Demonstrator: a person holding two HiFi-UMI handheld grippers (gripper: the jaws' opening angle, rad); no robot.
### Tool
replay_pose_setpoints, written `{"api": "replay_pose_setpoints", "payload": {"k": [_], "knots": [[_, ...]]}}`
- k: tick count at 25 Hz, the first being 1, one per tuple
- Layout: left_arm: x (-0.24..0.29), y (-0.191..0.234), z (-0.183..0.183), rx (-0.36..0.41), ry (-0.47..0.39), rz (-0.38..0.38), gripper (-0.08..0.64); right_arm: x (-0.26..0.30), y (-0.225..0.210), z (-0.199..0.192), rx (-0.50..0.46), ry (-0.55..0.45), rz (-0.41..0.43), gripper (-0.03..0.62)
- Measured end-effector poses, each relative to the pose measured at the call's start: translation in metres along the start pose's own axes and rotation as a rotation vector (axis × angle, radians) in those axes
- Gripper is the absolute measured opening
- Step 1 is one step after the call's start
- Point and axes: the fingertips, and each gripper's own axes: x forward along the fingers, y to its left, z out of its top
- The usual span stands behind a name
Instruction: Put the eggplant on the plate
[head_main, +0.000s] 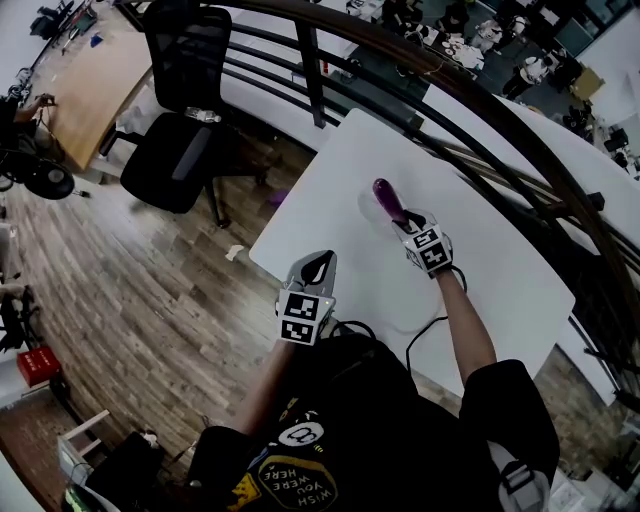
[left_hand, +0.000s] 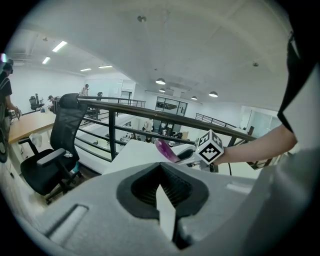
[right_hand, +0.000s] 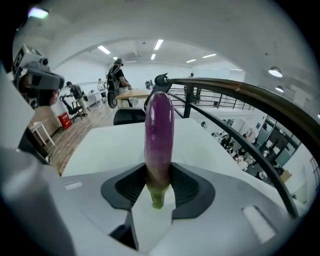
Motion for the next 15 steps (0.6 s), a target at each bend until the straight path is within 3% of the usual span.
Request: {"api": "replay_pose_setpoints", "payload": {"k": [6, 15], "knots": [[-0.007, 0.008, -0.011, -0.027, 0.016, 0.011, 0.005, 0.034, -0.009, -0.027, -0.085, 0.150, -0.008, 0.156], [-0.013, 0.018, -0.015, -0.043, 0.020, 0.031, 0.005, 0.057, -0.011, -0.037, -0.160, 0.275, -0.005, 0.156]]}}
